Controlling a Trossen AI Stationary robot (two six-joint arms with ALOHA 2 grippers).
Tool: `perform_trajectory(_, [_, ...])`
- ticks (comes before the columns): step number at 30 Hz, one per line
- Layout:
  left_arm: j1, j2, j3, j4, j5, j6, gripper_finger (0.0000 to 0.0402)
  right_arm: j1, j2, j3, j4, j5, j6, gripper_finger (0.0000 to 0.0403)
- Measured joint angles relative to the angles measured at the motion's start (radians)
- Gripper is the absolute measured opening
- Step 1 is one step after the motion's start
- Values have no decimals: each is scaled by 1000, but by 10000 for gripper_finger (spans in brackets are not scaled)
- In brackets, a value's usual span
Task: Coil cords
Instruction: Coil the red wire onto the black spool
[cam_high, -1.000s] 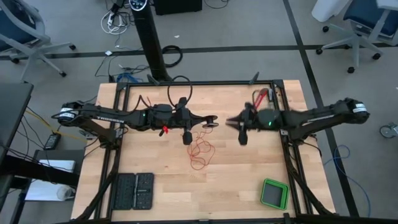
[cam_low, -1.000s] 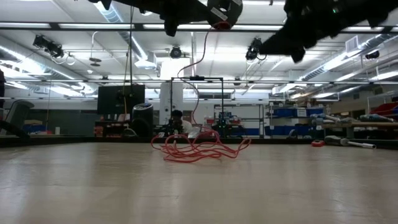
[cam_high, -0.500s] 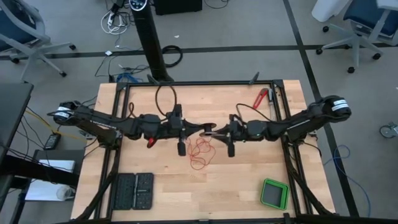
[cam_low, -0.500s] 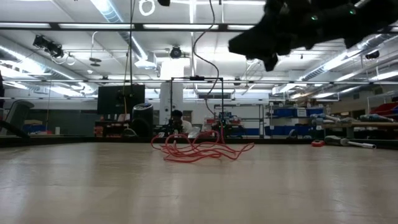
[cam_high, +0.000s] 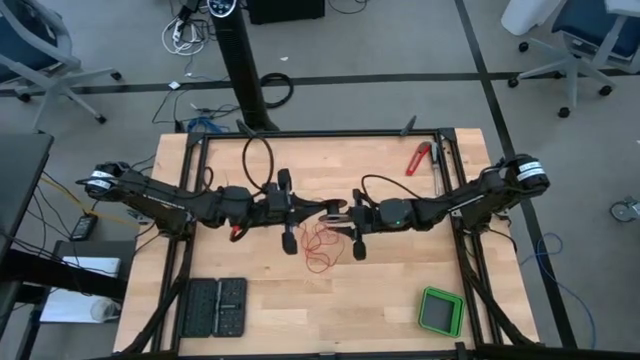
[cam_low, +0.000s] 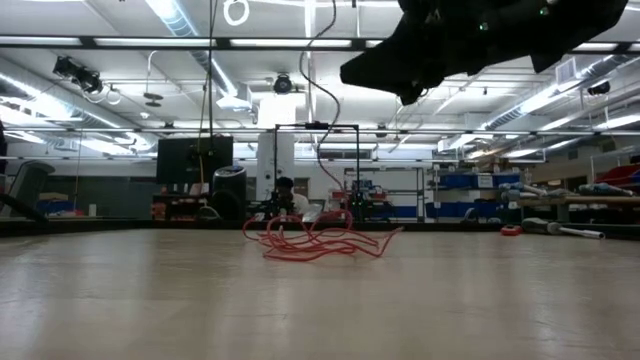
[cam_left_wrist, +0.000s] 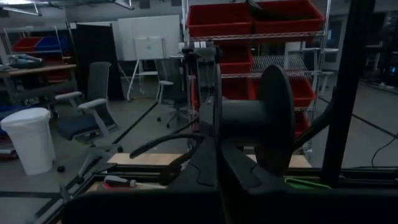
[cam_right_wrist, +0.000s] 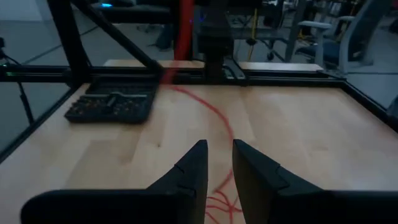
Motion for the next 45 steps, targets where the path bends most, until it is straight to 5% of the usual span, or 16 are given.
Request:
perform_trajectory(22, [0, 0, 0, 25, 4, 27, 2, 34, 37, 0, 15, 24, -51, 65])
perform_trajectory(29, [0, 0, 0, 24, 4, 26, 2, 85, 35, 0, 50, 196, -147, 55])
perform_trajectory(45, [0, 0, 0, 47, 4, 27, 2, 47, 35, 0, 6, 205, -143, 52])
